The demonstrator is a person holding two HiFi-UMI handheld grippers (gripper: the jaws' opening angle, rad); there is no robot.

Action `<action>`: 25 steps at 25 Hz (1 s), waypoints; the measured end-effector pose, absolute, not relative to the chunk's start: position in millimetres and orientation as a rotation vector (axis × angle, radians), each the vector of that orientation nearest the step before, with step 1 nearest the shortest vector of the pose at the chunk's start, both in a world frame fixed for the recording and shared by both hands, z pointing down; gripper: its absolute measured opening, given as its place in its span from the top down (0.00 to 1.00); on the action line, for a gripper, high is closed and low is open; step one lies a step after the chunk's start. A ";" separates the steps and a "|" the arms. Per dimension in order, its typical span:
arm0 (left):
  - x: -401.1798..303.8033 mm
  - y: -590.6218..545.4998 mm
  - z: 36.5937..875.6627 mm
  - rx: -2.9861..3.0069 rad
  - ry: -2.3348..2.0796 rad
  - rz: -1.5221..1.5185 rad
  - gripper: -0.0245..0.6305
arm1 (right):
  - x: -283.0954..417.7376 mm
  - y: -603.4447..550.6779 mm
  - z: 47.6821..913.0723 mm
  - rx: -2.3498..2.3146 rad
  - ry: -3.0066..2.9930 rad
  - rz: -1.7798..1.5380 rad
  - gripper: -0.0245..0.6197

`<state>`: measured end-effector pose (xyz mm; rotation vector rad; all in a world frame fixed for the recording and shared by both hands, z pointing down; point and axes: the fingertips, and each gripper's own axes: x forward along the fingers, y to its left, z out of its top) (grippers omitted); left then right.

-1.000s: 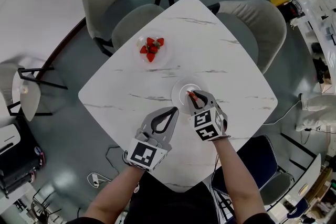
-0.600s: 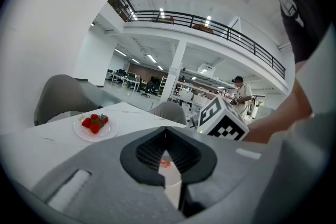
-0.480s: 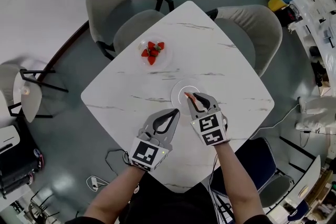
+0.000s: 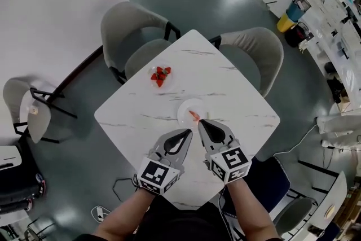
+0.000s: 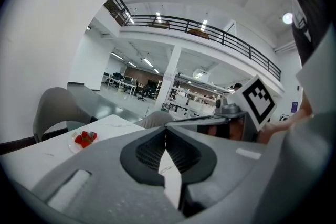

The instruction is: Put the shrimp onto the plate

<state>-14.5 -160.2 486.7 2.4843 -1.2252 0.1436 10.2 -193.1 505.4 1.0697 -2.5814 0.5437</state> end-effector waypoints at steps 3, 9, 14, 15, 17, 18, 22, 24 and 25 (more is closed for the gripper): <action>-7.8 -149.3 464.9 2.498 -1.234 0.127 0.95 | 13.7 -180.7 479.3 1.070 -2.621 0.513 0.96; -0.2 -128.0 419.4 2.541 -1.252 0.087 0.95 | 19.7 -151.4 430.9 1.069 -2.688 0.450 0.96; 8.8 -109.2 383.2 2.568 -1.252 0.057 0.95 | 28.2 -130.2 389.8 1.089 -2.747 0.420 0.96; 11.4 -105.0 377.4 2.573 -1.247 0.052 0.95 | 29.7 -126.1 382.9 1.088 -2.758 0.416 0.96; 16.8 -98.9 367.4 2.593 -1.240 0.048 0.95 | 32.5 -119.8 369.3 1.089 -2.779 0.393 0.96; 19.3 -97.4 362.9 2.605 -1.238 0.047 0.95 | 33.8 -118.1 363.1 1.092 -2.788 0.375 0.96; 26.0 -96.1 348.6 2.650 -1.236 0.030 0.95 | 39.9 -115.5 347.3 1.112 -2.809 0.327 0.96; 26.1 -95.8 345.0 2.661 -1.236 0.023 0.95 | 41.9 -114.3 344.4 1.122 -2.813 0.323 0.96; 25.8 -95.7 344.0 2.664 -1.237 0.020 0.95 | 42.8 -113.8 343.2 1.127 -2.815 0.323 0.96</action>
